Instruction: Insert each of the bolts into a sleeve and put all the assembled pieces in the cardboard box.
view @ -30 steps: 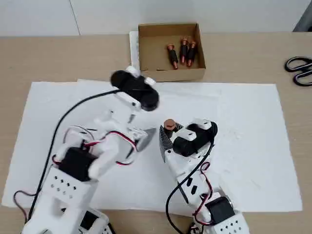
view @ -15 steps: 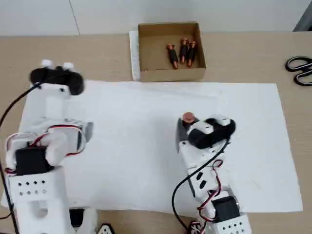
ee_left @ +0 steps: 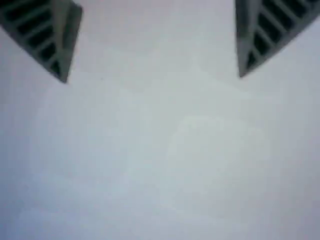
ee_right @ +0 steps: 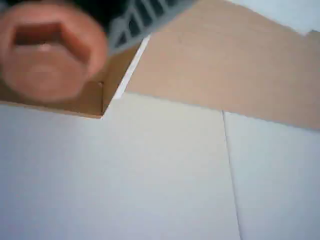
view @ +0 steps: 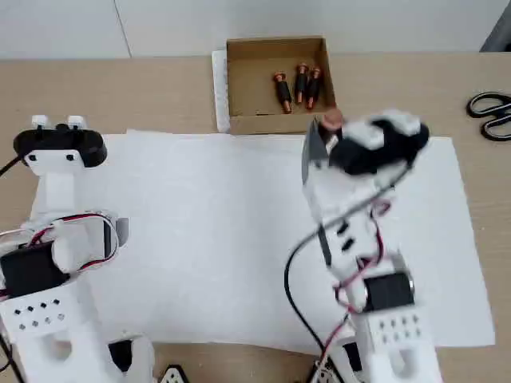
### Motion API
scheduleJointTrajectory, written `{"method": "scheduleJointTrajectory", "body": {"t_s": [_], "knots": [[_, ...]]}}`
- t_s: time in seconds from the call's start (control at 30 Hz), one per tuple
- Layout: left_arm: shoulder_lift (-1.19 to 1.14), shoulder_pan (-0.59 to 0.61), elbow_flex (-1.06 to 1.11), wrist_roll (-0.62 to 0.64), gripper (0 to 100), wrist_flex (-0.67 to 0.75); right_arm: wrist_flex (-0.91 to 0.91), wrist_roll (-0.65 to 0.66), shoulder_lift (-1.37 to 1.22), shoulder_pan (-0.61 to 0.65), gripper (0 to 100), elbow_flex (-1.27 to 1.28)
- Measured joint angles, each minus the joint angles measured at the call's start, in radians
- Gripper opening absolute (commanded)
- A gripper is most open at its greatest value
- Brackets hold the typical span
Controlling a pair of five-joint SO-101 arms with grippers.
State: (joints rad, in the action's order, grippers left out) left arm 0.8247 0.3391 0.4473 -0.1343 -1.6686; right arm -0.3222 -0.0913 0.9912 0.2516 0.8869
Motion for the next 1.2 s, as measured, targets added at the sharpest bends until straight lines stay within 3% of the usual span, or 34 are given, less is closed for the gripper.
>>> {"method": "scheduleJointTrajectory", "body": {"t_s": [0.3,0.63,0.9,1.2], "knots": [[0.002,0.003,-0.018,0.0,21,-0.034,0.216,0.0,-0.822,-0.008,0.3,-0.503],[0.002,0.003,-0.018,0.0,21,-0.043,0.238,0.0,-1.524,-0.034,0.3,-1.092],[0.002,0.003,-0.018,0.0,21,-0.057,0.238,0.0,-1.818,-0.034,0.4,-1.378],[0.147,0.003,-0.018,0.0,21,-0.057,0.238,0.0,-1.901,0.015,0.7,-1.413]]}}
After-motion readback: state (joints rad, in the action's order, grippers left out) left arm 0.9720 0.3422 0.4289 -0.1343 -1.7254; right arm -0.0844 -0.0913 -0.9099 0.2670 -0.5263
